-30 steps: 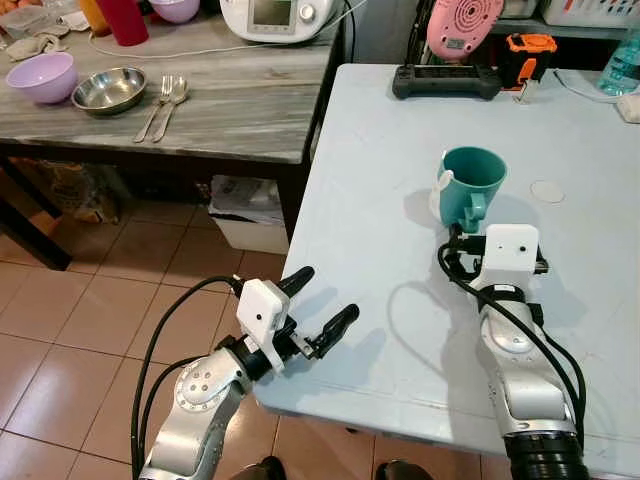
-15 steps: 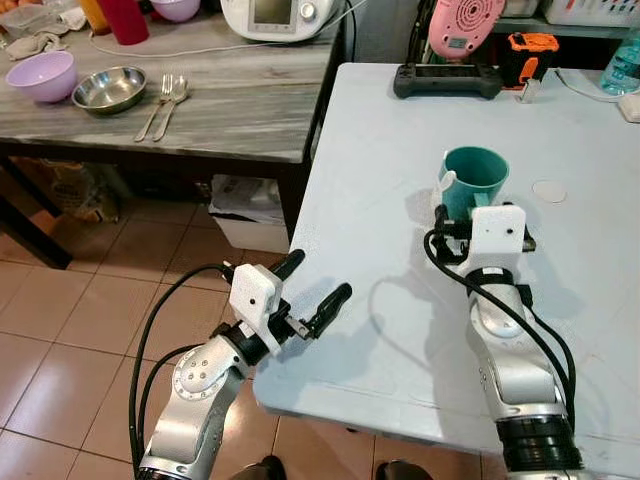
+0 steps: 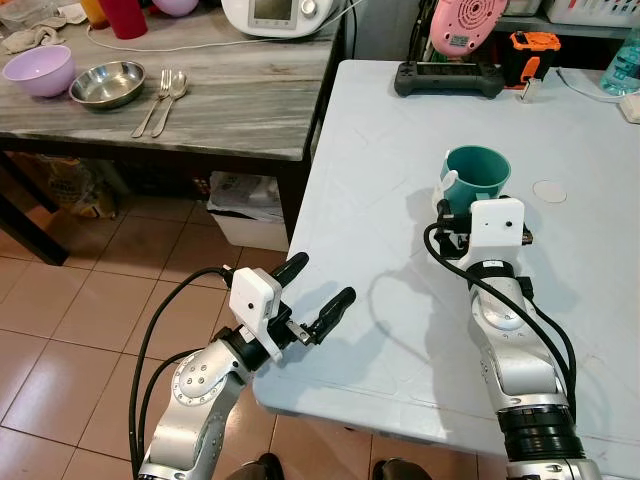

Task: Setting the table

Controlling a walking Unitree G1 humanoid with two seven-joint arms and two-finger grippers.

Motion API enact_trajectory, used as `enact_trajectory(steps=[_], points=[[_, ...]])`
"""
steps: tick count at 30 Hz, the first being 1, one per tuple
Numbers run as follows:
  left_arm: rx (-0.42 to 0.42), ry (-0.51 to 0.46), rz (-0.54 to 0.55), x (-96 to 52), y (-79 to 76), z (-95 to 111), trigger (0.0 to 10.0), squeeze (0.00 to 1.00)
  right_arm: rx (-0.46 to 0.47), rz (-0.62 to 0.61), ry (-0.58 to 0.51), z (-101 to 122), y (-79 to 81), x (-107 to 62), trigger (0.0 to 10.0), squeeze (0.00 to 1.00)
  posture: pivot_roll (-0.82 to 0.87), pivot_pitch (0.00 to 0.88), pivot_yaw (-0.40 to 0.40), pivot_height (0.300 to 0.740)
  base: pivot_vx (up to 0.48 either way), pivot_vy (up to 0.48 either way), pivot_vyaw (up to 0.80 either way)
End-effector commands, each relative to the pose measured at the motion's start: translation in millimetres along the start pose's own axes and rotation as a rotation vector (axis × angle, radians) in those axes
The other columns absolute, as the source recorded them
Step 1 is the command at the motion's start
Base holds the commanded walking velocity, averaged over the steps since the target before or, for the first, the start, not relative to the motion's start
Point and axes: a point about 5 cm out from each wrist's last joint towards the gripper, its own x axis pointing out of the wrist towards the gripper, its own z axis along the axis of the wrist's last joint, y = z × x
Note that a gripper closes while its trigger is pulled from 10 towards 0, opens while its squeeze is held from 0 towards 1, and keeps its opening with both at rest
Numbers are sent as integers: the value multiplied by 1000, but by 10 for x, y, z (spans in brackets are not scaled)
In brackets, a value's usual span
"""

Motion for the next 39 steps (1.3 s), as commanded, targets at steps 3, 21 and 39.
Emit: enact_trajectory(steps=[3,21,39], points=[[4,11,-14,-28,13,-1,10000,0,8,5,-16,28,5,21,3098,0,-220,180,42,740,0,0,0],[-1,9,-30,-5,3,-13,10000,0,11,-2,-10,8,-23,15,0,0,-228,173,39,740,0,0,0],[51,-24,116,58,218,47,10000,0,34,-18,5,-36,-193,-79,0,0,-231,148,28,740,0,0,0]])
